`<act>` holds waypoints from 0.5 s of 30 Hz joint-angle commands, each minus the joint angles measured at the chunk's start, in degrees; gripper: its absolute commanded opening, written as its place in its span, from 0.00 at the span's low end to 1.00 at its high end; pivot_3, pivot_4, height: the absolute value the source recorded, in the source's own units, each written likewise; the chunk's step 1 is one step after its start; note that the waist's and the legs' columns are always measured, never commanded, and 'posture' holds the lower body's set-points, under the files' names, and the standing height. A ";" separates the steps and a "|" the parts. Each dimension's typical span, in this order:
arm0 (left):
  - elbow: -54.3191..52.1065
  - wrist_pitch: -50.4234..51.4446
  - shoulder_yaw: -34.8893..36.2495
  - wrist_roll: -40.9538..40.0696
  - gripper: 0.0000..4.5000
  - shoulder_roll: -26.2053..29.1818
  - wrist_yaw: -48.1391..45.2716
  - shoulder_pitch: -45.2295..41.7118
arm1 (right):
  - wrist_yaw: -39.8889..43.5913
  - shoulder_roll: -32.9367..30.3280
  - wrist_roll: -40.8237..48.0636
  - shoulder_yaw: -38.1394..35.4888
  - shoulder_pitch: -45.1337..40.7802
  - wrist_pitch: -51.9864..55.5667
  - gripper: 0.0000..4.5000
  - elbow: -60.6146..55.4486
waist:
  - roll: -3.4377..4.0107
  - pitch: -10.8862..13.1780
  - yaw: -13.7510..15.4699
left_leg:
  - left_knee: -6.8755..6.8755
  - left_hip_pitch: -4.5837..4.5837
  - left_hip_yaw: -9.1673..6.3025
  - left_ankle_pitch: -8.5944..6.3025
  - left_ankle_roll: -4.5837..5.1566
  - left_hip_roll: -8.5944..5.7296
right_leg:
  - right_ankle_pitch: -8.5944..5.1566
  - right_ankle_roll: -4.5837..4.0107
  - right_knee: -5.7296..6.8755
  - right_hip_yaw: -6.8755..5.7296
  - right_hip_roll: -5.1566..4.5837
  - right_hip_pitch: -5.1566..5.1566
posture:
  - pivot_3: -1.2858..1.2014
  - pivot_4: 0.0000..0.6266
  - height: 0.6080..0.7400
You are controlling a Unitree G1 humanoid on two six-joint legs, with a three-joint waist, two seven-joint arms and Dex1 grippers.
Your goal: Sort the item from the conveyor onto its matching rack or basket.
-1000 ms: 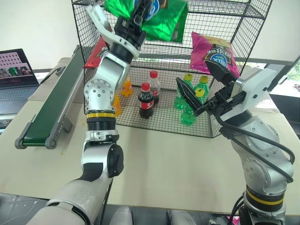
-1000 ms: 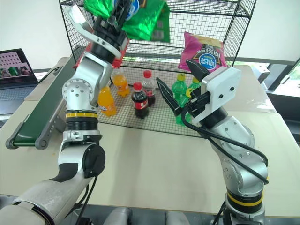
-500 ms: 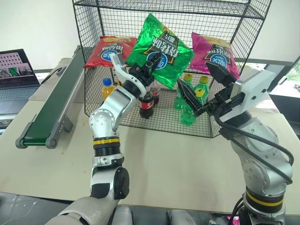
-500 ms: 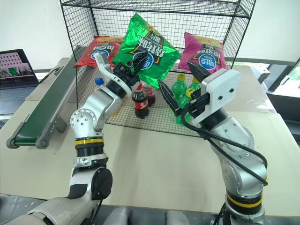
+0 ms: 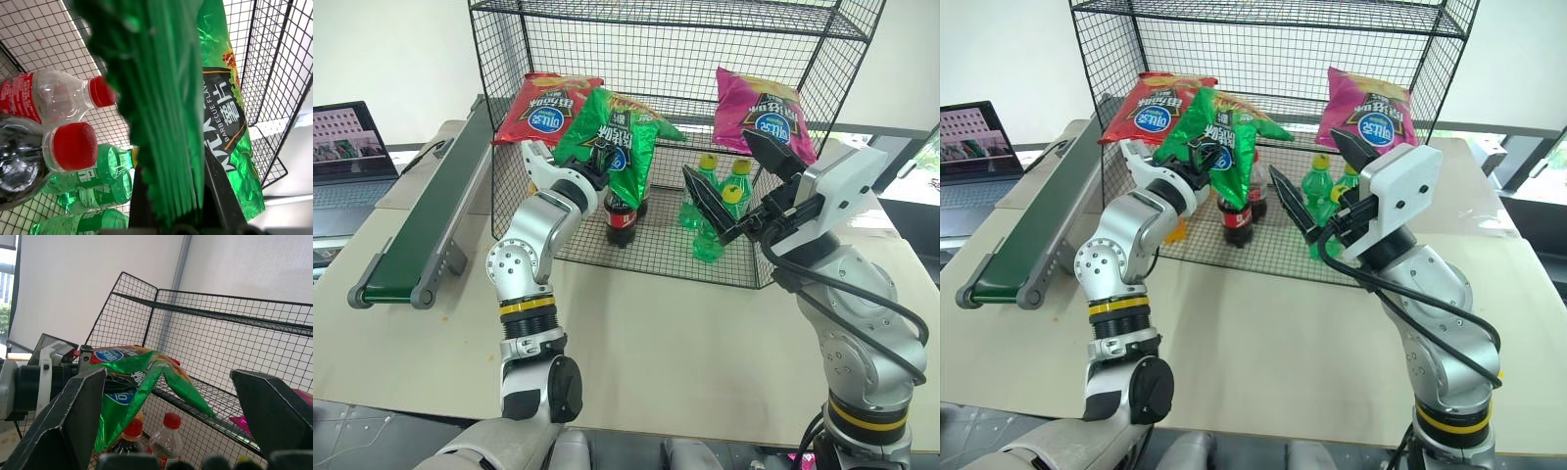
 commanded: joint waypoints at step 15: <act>4.92 1.64 -4.22 -7.00 0.01 4.15 1.03 -7.34 | -1.19 -0.60 -0.75 -1.48 -0.28 -0.30 1.00 -2.29 | 0.00 0.00 0.11 | -0.02 -0.01 -0.09 0.07 -0.12 -0.05 | 0.00 0.01 -0.02 -0.02 -0.01 0.01 | 0.52 0.24 1.00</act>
